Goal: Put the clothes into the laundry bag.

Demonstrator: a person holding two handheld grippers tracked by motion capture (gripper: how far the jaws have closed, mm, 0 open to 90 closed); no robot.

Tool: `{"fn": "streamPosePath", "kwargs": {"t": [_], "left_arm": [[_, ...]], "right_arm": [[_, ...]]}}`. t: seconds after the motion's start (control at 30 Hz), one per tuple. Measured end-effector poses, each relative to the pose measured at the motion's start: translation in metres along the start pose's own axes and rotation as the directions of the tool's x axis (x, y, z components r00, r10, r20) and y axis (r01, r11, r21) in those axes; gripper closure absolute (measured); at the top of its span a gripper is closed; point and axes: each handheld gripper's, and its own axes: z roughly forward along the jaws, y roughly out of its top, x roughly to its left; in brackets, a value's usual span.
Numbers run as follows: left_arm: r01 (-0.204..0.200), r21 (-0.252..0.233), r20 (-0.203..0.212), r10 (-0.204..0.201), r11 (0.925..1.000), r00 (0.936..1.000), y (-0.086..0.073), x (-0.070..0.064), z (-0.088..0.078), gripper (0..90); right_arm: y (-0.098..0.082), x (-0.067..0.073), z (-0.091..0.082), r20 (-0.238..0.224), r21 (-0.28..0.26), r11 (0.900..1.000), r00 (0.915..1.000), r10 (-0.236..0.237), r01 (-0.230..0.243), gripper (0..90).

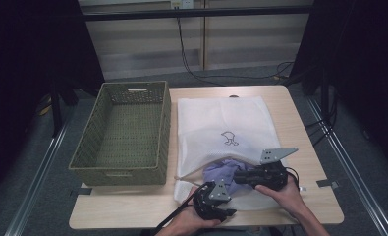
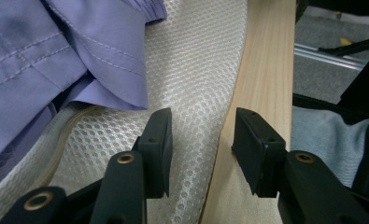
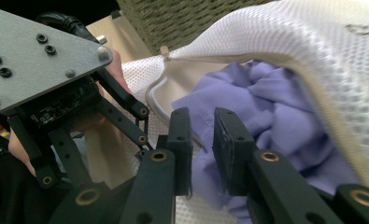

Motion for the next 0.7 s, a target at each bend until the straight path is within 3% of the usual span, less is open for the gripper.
{"fn": "streamPosePath", "kwargs": {"t": [0.07, 0.17, 0.23, 0.3, 0.47, 0.7], "left_arm": [[-0.026, 0.023, -0.011, 0.026, 0.9994, 0.9996, 0.001, 0.002, -0.001, 66.5], [0.021, -0.006, -0.011, -0.021, 0.9998, 0.9997, 0.0, 0.006, 0.001, 78.3], [0.02, -0.002, -0.014, -0.02, 0.9998, 0.9997, 0.001, 0.006, 0.001, 83.3], [0.024, 0.015, -0.006, -0.024, 0.9996, 0.9997, 0.002, 0.007, 0.0, 84.5], [0.033, 0.005, 0.009, -0.033, 0.9994, 0.9994, 0.002, 0.005, 0.002, 84.6], [0.066, 0.012, 0.046, -0.067, 0.9977, 0.9967, 0.002, 0.008, 0.001, 84.5]], "right_arm": [[-0.001, 0.001, 0.003, -0.004, 0.016, 1.0, 1.0, -0.004, 0.005, 75.0], [-0.004, 0.001, 0.008, -0.008, 0.031, 1.0, 1.0, 0.001, -0.001, 74.5], [-0.005, 0.001, 0.01, -0.011, 0.052, 0.999, 0.9999, -0.005, 0.005, 73.6], [-0.006, 0.003, 0.012, -0.025, 0.061, 0.998, 0.9996, -0.01, 0.012, 73.8], [-0.011, 0.0, 0.021, -0.024, 0.114, 0.993, 0.9997, -0.004, 0.006, 78.8], [-0.015, -0.015, 0.035, 0.024, 0.154, 0.988, 0.9997, 0.01, -0.013, 78.4]]}}
